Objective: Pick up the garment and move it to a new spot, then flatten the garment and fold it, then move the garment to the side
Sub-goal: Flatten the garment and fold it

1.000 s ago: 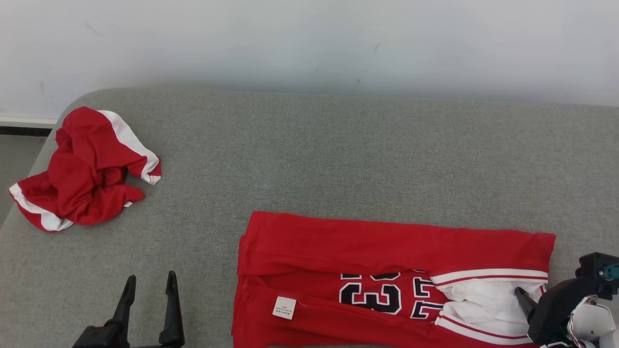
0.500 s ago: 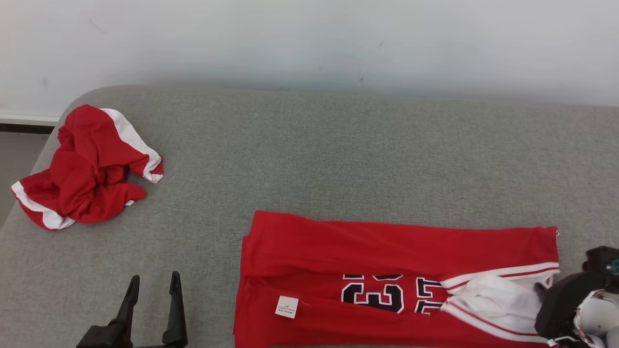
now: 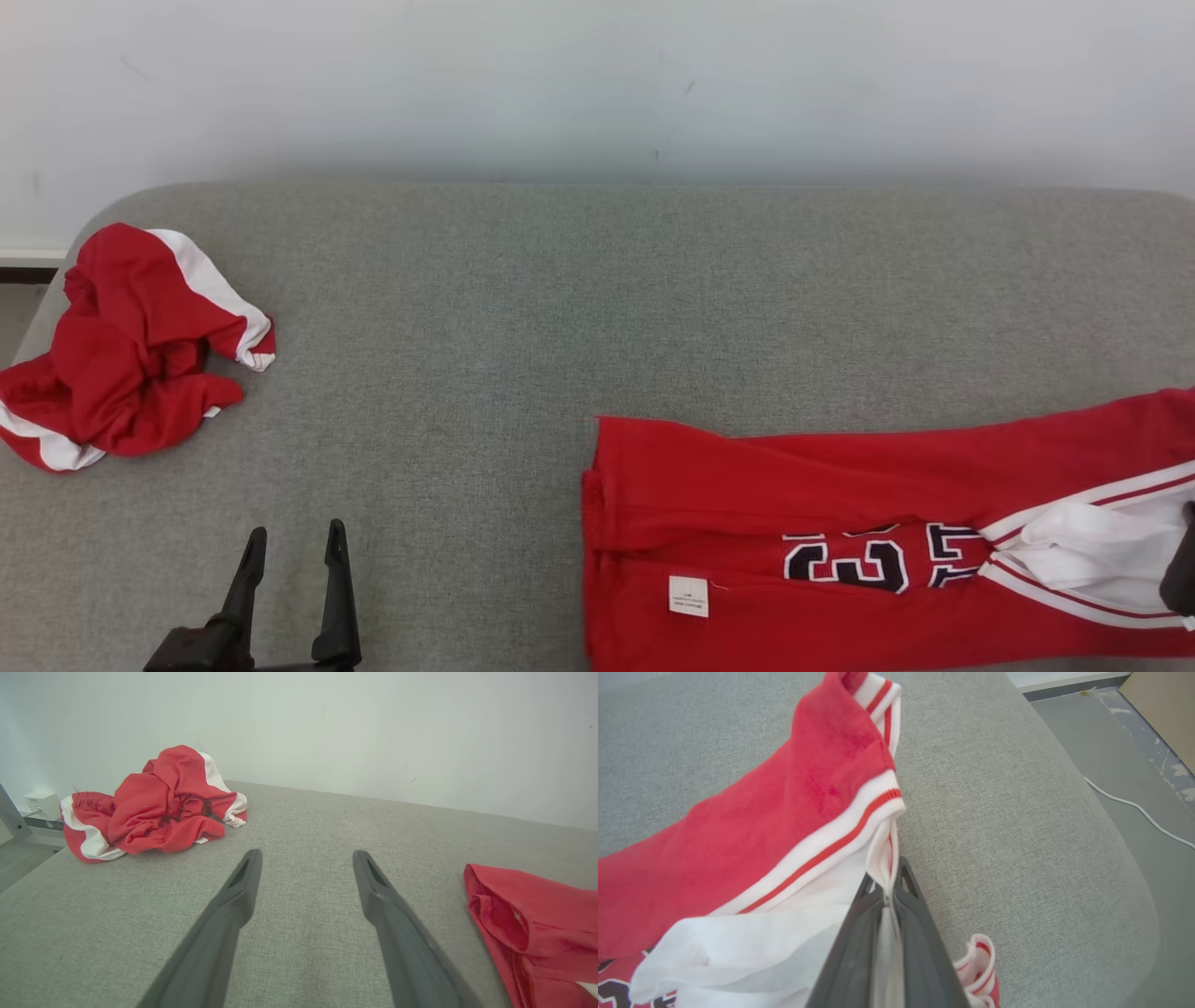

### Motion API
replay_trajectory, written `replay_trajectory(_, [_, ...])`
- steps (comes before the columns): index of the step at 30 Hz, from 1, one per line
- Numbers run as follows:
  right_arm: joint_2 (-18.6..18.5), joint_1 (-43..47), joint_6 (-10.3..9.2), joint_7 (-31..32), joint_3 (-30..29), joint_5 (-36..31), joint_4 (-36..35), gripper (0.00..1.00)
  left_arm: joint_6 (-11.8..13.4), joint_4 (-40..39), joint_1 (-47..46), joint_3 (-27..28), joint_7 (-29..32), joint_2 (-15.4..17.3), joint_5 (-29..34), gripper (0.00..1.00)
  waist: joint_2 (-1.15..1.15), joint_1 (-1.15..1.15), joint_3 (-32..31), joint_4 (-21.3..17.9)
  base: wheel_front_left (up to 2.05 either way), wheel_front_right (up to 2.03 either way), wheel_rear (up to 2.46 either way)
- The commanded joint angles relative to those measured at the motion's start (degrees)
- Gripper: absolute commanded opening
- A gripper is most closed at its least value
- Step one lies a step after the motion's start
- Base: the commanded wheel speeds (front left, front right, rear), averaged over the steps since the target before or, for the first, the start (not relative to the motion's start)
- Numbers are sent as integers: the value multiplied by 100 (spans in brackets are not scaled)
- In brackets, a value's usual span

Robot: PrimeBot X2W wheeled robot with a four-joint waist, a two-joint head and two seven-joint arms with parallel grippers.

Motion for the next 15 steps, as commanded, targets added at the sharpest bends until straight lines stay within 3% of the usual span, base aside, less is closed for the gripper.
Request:
replay_trajectory(1, [14, -16, -16, 147, -128, -94, -112, 0, 17, -13, 34, -19, -4, -1, 13, 100, -1, -1, -64, -35, 0, 0, 0])
replay_trajectory(9, [244, 218, -16, 625, 80, -155, -606, 0, 69, 26, 157, -100, -4, 0, -14, 100, -1, -1, -233, -63, 0, 0, 0])
replay_trajectory(15, [495, 427, -15, 994, 1068, -19, -1140, 0, 110, 34, 193, -118, -4, -1, -57, 100, -1, -1, -343, -79, 0, 0, 0])
